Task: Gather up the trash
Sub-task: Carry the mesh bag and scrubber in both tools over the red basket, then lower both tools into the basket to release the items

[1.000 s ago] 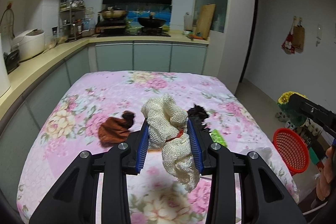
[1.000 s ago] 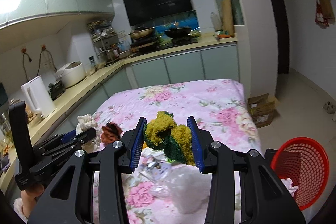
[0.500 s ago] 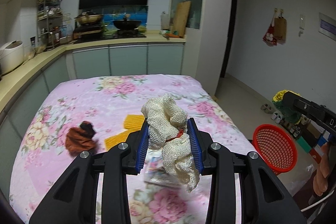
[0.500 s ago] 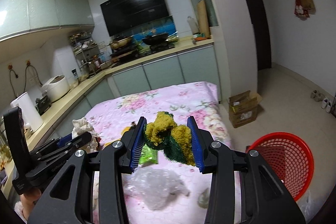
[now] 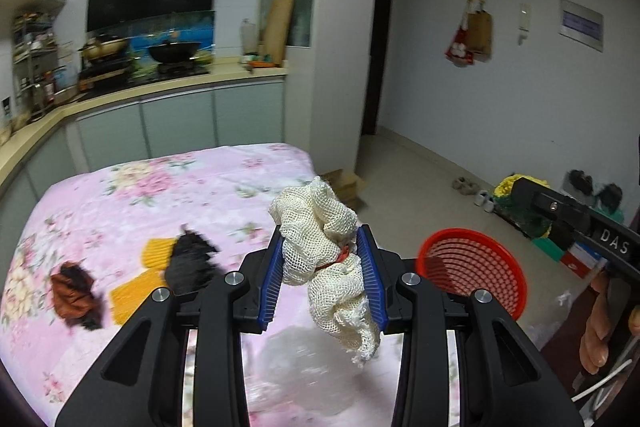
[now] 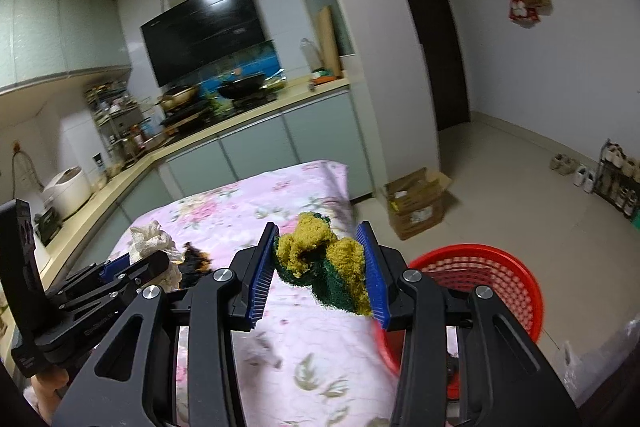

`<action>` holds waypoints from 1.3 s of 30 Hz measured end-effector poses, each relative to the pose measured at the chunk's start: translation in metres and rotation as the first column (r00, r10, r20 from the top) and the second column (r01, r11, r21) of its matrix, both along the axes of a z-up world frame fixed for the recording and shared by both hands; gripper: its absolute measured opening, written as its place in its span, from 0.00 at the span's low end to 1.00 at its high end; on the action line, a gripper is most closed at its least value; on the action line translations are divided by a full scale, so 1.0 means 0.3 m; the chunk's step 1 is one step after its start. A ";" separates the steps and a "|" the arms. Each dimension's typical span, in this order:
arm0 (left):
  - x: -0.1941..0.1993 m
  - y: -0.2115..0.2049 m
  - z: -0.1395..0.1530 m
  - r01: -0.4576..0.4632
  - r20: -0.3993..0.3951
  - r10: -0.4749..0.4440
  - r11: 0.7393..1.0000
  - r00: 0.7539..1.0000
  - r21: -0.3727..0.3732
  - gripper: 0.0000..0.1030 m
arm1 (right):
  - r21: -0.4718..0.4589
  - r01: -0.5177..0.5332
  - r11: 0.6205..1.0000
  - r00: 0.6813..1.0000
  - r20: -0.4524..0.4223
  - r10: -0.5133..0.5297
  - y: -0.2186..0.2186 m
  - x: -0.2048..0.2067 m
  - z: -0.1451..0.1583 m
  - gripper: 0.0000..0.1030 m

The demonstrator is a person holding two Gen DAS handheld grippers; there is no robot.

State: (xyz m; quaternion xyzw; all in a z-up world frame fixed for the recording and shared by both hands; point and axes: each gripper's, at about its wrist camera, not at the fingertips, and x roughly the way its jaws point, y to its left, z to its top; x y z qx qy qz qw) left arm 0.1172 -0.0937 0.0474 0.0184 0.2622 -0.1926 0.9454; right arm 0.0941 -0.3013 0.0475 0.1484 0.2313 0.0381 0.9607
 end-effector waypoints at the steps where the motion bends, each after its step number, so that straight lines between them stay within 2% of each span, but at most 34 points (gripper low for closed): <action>1: 0.003 -0.029 0.000 0.022 -0.001 -0.022 1.000 1.000 0.001 0.33 | 0.000 0.011 1.000 1.000 -0.002 -0.011 -0.012 -0.003 -0.002 0.39; 9: 0.026 -0.211 -0.007 0.155 -0.019 -0.154 0.988 0.988 0.001 0.34 | 0.003 0.120 0.993 0.992 -0.033 -0.120 -0.135 -0.031 -0.047 0.39; 13: 0.044 -0.317 -0.030 0.230 -0.043 -0.229 0.973 0.972 0.000 0.34 | 0.014 0.166 0.986 0.985 -0.057 -0.165 -0.200 -0.036 -0.076 0.39; 20: 0.104 -0.471 -0.131 0.331 -0.143 -0.331 0.943 0.933 -0.027 0.34 | 0.026 0.226 0.974 0.968 -0.121 -0.222 -0.295 -0.016 -0.144 0.39; 27: 0.147 -0.592 -0.240 0.369 -0.218 -0.364 0.929 0.906 -0.020 0.34 | 0.028 0.268 0.963 0.946 -0.198 -0.258 -0.354 0.038 -0.231 0.39; 37: 0.178 -0.704 -0.395 0.401 -0.324 -0.377 0.916 0.868 0.007 0.36 | 0.062 0.278 0.958 0.923 -0.292 -0.249 -0.403 0.112 -0.331 0.40; 39: 0.175 -0.713 -0.412 0.403 -0.333 -0.376 0.915 0.865 0.013 0.39 | 0.062 0.279 0.958 0.920 -0.303 -0.248 -0.406 0.125 -0.341 0.44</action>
